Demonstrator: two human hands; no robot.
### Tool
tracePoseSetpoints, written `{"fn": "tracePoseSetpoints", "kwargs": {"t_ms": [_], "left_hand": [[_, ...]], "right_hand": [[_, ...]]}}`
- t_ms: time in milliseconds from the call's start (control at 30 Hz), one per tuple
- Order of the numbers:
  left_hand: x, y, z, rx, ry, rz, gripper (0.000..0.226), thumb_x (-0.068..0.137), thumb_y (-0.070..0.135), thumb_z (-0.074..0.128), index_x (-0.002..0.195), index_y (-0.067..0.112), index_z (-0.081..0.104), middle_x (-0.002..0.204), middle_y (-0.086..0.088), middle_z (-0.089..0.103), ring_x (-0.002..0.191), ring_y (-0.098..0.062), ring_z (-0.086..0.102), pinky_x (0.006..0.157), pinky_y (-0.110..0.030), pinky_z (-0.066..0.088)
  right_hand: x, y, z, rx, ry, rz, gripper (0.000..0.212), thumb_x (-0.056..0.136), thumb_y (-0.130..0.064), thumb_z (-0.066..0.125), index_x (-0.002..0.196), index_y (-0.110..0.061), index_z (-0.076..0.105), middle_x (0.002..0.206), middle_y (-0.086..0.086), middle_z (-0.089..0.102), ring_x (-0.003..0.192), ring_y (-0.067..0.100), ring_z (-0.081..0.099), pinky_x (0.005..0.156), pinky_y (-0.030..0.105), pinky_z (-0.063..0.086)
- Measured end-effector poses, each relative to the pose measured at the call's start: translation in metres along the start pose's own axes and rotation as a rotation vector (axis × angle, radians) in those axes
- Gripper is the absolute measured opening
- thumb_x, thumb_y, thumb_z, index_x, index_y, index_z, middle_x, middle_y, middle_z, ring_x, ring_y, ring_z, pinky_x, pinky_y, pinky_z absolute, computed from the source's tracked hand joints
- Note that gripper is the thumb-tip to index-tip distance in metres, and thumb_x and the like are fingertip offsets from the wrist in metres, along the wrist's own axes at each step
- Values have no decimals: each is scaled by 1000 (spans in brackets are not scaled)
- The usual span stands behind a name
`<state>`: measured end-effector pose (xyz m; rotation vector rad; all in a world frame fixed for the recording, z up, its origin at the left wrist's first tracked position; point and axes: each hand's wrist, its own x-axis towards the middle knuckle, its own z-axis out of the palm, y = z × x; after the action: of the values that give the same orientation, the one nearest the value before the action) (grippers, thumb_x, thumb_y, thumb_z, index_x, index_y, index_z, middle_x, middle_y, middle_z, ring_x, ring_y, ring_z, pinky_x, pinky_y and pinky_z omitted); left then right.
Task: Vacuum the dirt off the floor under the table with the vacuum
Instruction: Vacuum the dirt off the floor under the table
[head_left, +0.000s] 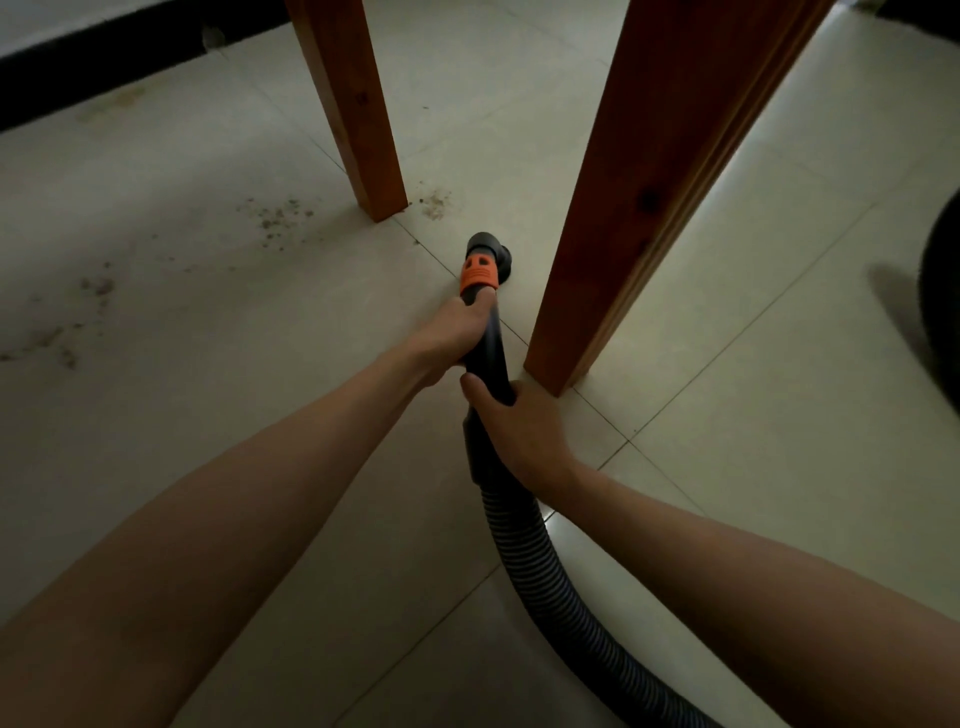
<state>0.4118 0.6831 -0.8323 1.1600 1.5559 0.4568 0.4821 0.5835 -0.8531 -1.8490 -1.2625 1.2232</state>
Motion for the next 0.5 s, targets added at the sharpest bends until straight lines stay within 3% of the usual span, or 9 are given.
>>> {"fn": "tracePoseSetpoints", "kwargs": {"t_ms": [200, 300, 400, 500], "left_hand": [[-20, -27, -16, -24, 9, -39, 31, 99, 33, 37, 102, 4, 45, 80, -8, 53, 70, -18, 52, 60, -26, 44], [-30, -43, -25, -28, 38, -77, 31, 99, 35, 38, 104, 5, 44, 83, -8, 53, 81, -26, 55, 71, -31, 47], [-37, -53, -31, -66, 71, -79, 30, 99, 35, 39, 107, 7, 43, 92, -13, 54, 91, -29, 54, 82, -36, 47], [-41, -55, -34, -118, 89, -80, 30, 98, 34, 41, 110, 7, 44, 89, -10, 54, 91, -28, 54, 73, -31, 48]], "right_hand": [[-16, 0, 11, -81, -213, 52, 32, 92, -41, 55, 102, -10, 53, 75, -5, 54, 62, 9, 54, 50, 14, 42], [-31, 6, 28, -48, -275, 56, 40, 91, -40, 56, 117, -9, 50, 92, 0, 56, 76, 15, 57, 62, 21, 45], [-36, 2, 34, 23, -270, 44, 41, 93, -40, 55, 118, -9, 48, 92, 0, 55, 77, 15, 56, 64, 21, 46], [-36, -5, 35, 49, -270, 5, 42, 95, -39, 53, 121, -8, 46, 87, -3, 52, 71, 11, 53, 57, 16, 43]]}}
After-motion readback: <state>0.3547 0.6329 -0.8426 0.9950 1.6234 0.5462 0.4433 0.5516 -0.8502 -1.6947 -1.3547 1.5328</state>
